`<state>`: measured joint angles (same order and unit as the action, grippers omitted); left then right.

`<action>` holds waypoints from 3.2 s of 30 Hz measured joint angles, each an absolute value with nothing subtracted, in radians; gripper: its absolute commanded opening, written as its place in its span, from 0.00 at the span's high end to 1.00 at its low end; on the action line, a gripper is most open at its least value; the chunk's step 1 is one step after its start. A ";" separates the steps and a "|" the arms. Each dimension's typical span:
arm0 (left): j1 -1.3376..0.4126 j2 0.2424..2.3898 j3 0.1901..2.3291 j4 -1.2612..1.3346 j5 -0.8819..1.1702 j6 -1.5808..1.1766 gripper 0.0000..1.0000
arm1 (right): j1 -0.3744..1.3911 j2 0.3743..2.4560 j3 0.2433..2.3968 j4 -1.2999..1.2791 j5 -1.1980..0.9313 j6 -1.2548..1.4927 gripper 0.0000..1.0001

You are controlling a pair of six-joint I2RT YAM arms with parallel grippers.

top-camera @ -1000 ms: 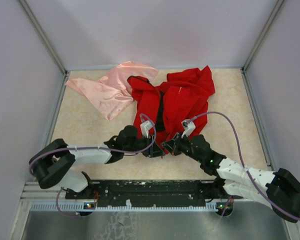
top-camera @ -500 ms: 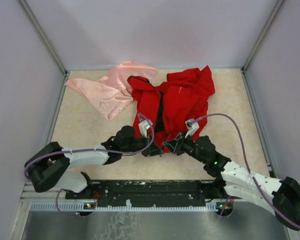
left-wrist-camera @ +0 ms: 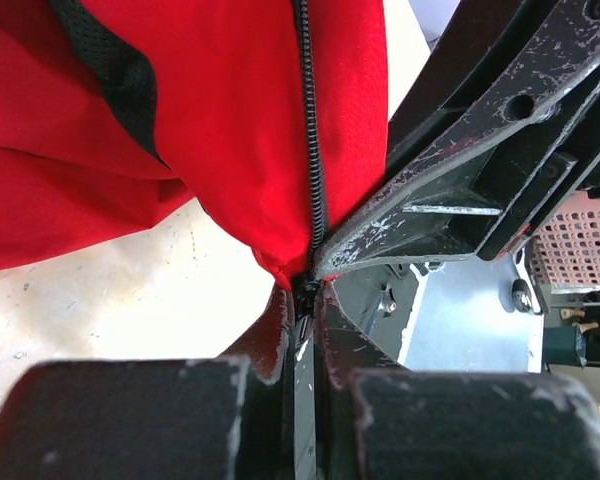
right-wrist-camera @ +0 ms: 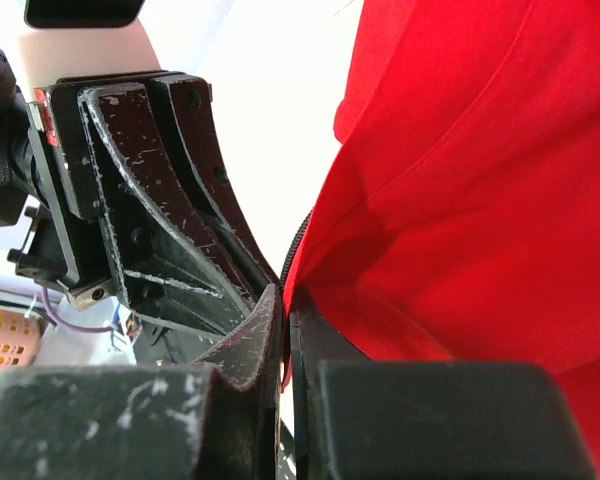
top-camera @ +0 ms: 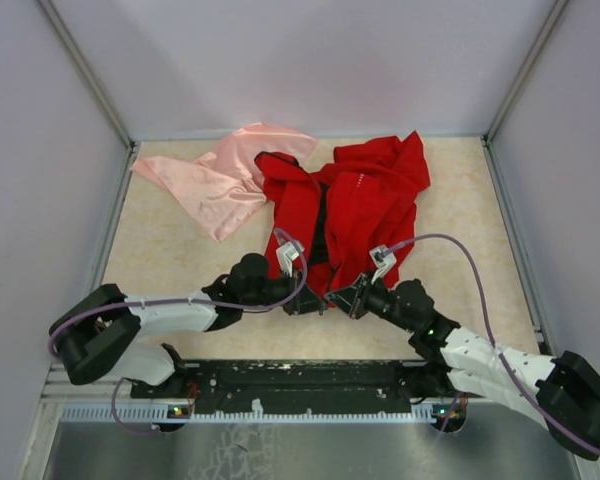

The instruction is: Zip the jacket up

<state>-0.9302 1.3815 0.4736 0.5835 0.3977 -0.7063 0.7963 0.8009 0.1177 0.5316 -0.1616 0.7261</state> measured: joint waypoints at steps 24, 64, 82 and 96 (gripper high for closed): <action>-0.932 1.347 0.406 0.619 0.394 -0.801 0.63 | 0.787 0.843 0.072 0.716 -0.177 0.737 1.00; -0.971 1.225 0.387 0.552 0.301 -0.850 1.00 | 0.787 0.856 0.025 0.831 -0.109 0.759 1.00; -0.991 1.249 0.368 0.518 0.272 -0.821 0.78 | 0.775 0.815 0.068 0.719 -0.091 0.770 1.00; -0.993 1.057 0.322 0.394 0.169 -0.722 0.36 | 0.764 0.714 0.088 0.637 -0.051 0.747 1.00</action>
